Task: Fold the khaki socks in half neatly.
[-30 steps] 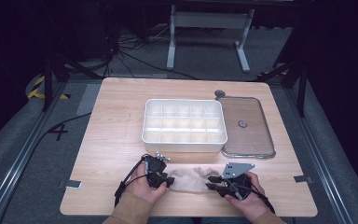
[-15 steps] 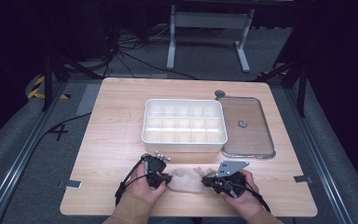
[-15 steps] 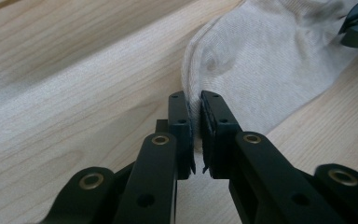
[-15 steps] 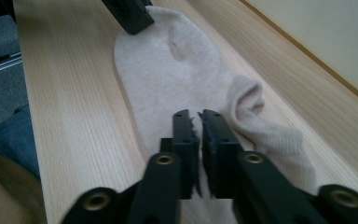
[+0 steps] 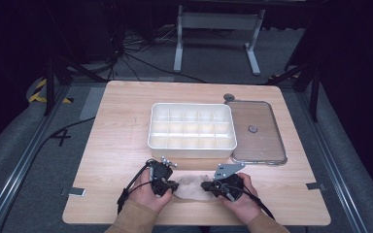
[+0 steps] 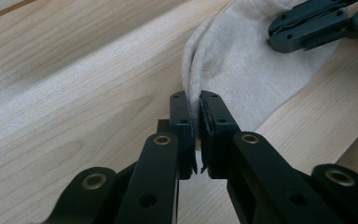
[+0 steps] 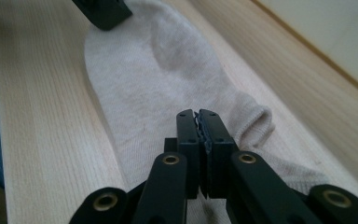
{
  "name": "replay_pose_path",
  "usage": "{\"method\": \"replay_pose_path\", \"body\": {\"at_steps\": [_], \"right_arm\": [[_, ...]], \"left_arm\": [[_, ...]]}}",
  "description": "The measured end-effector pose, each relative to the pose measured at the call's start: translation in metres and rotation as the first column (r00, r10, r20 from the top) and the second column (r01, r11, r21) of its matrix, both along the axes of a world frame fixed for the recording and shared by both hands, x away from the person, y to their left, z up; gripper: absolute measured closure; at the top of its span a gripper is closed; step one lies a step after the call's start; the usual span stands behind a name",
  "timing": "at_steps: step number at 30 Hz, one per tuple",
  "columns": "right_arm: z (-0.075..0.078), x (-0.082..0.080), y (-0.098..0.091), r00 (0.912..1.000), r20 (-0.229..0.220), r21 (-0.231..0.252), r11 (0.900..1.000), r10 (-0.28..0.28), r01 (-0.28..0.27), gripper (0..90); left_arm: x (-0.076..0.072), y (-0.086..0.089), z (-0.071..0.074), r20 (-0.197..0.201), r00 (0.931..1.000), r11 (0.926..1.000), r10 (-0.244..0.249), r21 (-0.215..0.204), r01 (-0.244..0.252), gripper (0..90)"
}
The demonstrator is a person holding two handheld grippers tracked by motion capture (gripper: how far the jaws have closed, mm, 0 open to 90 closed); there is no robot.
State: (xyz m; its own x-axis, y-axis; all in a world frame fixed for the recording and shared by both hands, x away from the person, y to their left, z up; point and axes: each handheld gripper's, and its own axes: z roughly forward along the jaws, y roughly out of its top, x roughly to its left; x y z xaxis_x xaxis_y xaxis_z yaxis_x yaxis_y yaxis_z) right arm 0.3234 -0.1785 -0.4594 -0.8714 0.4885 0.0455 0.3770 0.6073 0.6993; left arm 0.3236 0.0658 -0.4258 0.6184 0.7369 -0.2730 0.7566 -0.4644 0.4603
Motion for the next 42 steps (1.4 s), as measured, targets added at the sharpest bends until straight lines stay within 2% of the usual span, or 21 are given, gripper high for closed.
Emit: {"method": "replay_pose_path", "body": {"at_steps": [3,10,16,20,24,26,29,30,32,33,34,35,36,38,39,42], "right_arm": [[-0.002,-0.001,0.000,1.0000,0.004,0.007,1.0000,-0.004,0.004,87.5],[-0.003,-0.002,-0.001,1.0000,0.004,0.013,0.9999,-0.008,0.008,87.9],[-0.004,-0.005,-0.002,0.9999,0.011,0.026,0.9996,0.000,0.000,87.9],[-0.005,-0.006,-0.003,0.9999,0.009,0.034,0.9994,-0.010,0.010,87.8],[-0.005,-0.006,-0.004,0.9999,0.011,0.042,0.9991,-0.012,0.012,87.8],[-0.005,-0.007,-0.003,0.9998,0.019,0.037,0.9993,-0.008,0.007,87.3],[-0.003,-0.008,-0.004,0.9993,0.037,0.030,0.9996,0.001,-0.002,86.1],[0.000,-0.010,-0.006,0.9982,0.061,0.026,0.9996,0.005,-0.006,86.3],[0.008,-0.014,-0.014,0.9969,0.079,0.037,0.9993,-0.002,-0.001,87.7],[0.016,-0.015,-0.026,0.9977,0.060,0.053,0.9982,-0.031,0.028,88.5],[0.016,-0.015,-0.026,0.9977,0.060,0.053,0.9982,-0.031,0.028,88.5],[0.019,-0.016,-0.038,0.9968,0.041,0.047,0.9967,-0.068,0.066,88.8],[0.019,-0.016,-0.038,0.9968,0.041,0.047,0.9967,-0.068,0.066,88.8],[0.019,-0.017,-0.045,0.9947,0.021,0.035,0.9944,-0.100,0.100,89.0],[0.016,-0.017,-0.048,0.9935,0.002,0.012,0.9934,-0.114,0.114,89.0],[0.012,-0.018,-0.047,0.9929,-0.009,-0.015,0.9928,-0.119,0.119,89.1]], "left_arm": [[-0.001,-0.001,0.003,-0.002,1.0000,1.0000,0.003,-0.006,-0.003,84.7],[-0.005,-0.003,0.013,0.022,0.9996,0.9995,-0.019,-0.023,0.020,84.9],[-0.007,-0.009,0.021,0.026,0.9984,0.9980,-0.051,-0.036,0.052,85.1],[-0.009,-0.013,0.029,0.044,0.9951,0.9933,-0.088,-0.071,0.091,85.2],[-0.010,-0.017,0.033,0.057,0.9943,0.9933,-0.090,-0.067,0.093,85.3],[-0.011,-0.021,0.036,0.073,0.9922,0.9930,-0.100,-0.055,0.105,85.3],[-0.013,-0.021,0.038,0.075,0.9924,0.9935,-0.098,-0.050,0.102,85.3],[-0.013,-0.021,0.039,0.077,0.9920,0.9932,-0.100,-0.052,0.104,85.3],[-0.014,-0.019,0.041,0.074,0.9925,0.9934,-0.097,-0.055,0.101,85.3],[-0.013,-0.019,0.041,0.074,0.9927,0.9934,-0.096,-0.056,0.100,85.3],[-0.013,-0.018,0.041,0.071,0.9931,0.9937,-0.093,-0.056,0.097,85.3],[-0.011,-0.018,0.041,0.069,0.9936,0.9938,-0.090,-0.059,0.094,85.3],[-0.011,-0.018,0.041,0.069,0.9936,0.9938,-0.090,-0.059,0.094,85.3],[-0.009,-0.020,0.041,0.065,0.9931,0.9929,-0.097,-0.063,0.101,85.3],[-0.009,-0.021,0.041,0.063,0.9929,0.9928,-0.101,-0.059,0.105,85.3],[-0.008,-0.026,0.042,0.059,0.9917,0.9912,-0.114,-0.060,0.118,85.3]]}}
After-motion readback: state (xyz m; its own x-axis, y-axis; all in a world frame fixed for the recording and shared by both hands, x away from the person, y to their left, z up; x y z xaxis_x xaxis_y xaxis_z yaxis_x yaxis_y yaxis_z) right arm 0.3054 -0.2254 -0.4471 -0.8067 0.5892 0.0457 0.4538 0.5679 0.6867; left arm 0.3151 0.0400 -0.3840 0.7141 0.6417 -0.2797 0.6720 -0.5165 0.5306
